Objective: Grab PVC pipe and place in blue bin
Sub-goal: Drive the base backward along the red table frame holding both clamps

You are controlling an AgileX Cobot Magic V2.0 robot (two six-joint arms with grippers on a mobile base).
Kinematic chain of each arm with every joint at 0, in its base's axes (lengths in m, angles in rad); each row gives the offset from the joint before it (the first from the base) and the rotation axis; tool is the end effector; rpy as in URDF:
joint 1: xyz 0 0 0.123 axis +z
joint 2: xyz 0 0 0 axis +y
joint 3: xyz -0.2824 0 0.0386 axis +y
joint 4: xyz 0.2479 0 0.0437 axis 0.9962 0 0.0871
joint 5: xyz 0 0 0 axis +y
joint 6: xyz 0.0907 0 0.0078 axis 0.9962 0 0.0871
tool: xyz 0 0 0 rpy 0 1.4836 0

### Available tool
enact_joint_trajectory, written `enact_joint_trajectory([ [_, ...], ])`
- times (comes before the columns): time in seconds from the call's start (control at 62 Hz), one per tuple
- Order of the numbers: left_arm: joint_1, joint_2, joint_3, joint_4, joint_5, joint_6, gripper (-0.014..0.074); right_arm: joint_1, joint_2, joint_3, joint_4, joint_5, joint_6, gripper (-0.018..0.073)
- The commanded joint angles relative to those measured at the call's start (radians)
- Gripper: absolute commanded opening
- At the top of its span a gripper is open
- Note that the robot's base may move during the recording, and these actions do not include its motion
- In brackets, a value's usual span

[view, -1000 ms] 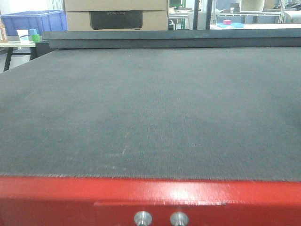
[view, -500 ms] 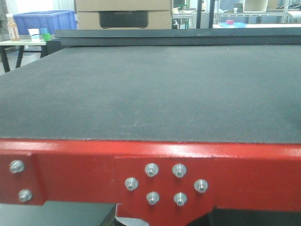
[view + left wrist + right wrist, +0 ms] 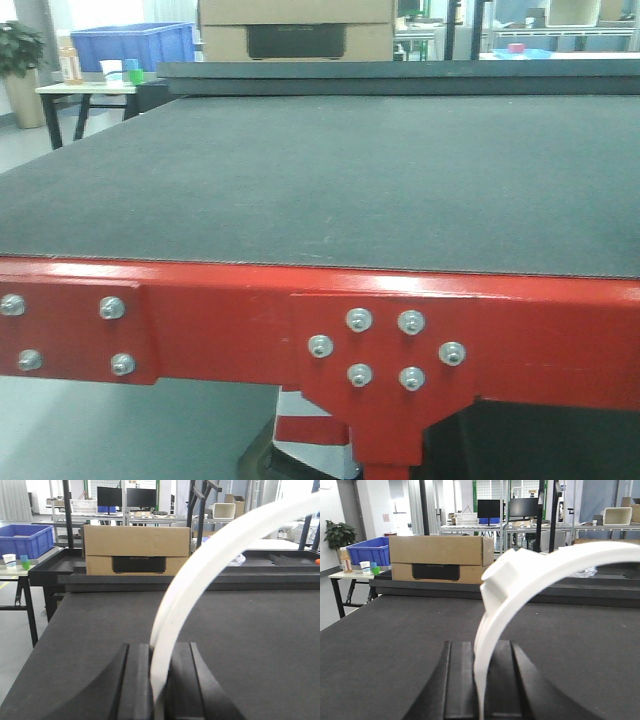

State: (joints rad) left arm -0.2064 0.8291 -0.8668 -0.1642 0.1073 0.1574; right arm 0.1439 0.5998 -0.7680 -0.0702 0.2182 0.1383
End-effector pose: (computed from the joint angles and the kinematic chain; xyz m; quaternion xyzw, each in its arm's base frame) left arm 0.1707 -0.0374 0.4119 0.0763 0.6962 -0.0817 0.7091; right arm 0.1157 0.0154 0.4022 -0.0202 0.6934 0.0716 0.7167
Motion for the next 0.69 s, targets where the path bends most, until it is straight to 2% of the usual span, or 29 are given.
enact_joint_trajectory([
  [0.0, -0.005, -0.005, -0.003, -0.005, -0.029, 0.0, -0.0111, -0.006, -0.004, 0.002, -0.006, -0.025, -0.011, -0.016],
  [0.677, -0.005, -0.005, -0.003, -0.005, -0.029, 0.0, -0.0111, -0.006, -0.004, 0.002, -0.006, -0.025, -0.011, -0.016],
])
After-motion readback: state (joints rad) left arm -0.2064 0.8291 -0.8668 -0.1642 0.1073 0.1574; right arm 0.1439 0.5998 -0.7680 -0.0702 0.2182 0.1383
